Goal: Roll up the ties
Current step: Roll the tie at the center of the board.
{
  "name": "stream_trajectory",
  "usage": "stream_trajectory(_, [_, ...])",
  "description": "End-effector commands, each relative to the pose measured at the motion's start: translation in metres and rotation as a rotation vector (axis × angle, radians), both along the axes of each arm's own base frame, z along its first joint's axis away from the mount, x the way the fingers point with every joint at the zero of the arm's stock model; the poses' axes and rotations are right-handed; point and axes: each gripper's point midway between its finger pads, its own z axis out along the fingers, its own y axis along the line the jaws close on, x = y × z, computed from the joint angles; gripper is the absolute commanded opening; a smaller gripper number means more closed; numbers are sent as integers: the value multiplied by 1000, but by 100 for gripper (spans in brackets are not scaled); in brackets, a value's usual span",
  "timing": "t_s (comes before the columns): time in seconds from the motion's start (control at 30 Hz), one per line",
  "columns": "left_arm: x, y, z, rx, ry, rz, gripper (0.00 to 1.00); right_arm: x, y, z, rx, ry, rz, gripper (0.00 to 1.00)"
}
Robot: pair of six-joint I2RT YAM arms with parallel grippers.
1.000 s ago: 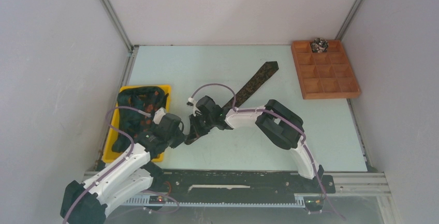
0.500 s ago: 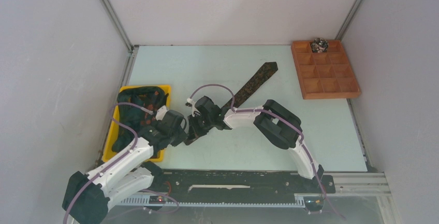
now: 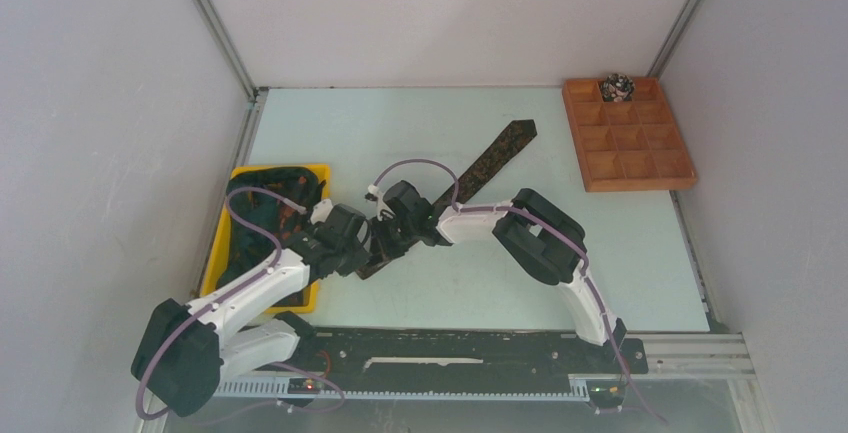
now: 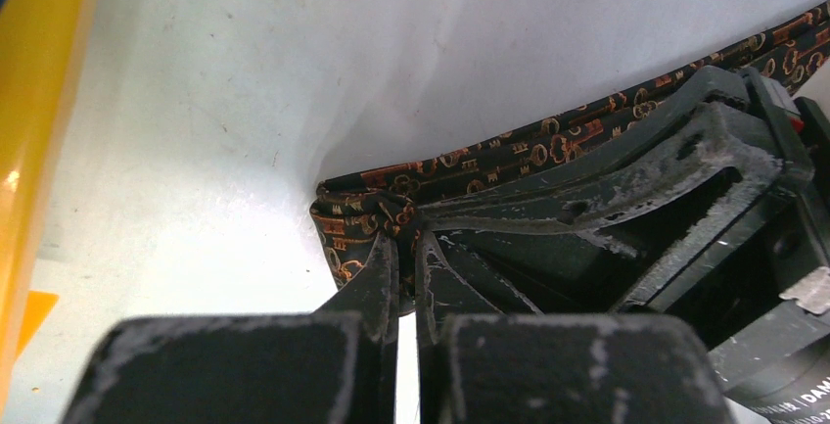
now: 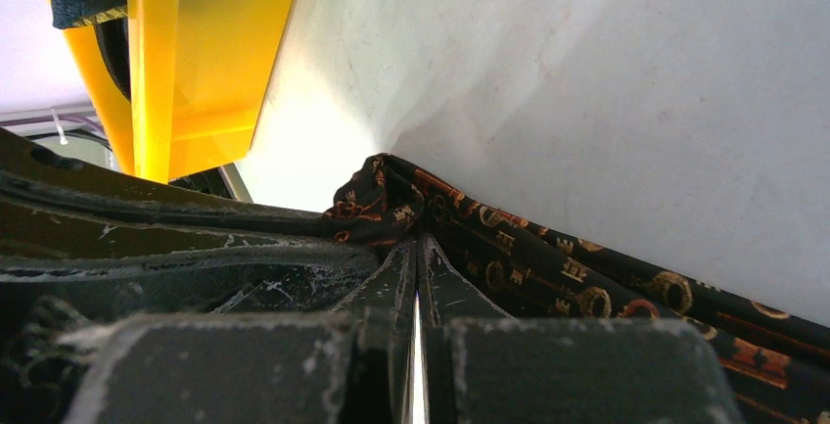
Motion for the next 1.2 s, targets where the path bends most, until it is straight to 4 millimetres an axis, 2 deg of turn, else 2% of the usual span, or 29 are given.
stream_trajectory(0.0, [10, -4, 6, 12, -26, -21, 0, 7, -5, 25, 33, -35, -9, 0])
stream_trajectory(0.37, [12, -8, -1, 16, -10, -27, 0, 27, -37, 29, 6, -81, -77, 0])
stream_trajectory(0.53, [15, -13, -3, 5, -7, -31, 1, 31, -43, 32, 19, -81, -89, 0])
stream_trajectory(0.6, [16, -14, -3, 2, -8, -30, 8, 31, -44, 32, 19, -82, -87, 0])
stream_trajectory(0.73, [18, -19, 1, -12, -28, -43, 35, 30, -43, 31, 23, -75, -83, 0])
stream_trajectory(0.8, [17, -20, 2, -15, -34, -47, 41, 30, -43, 32, 26, -76, -82, 0])
stream_trajectory(1.0, [16, -21, 4, -39, -61, -36, 41, 28, -40, 35, 37, -80, -73, 0])
stream_trajectory(1.17, [14, -19, 6, -66, -103, -13, 36, 25, -38, 40, 51, -80, -67, 0])
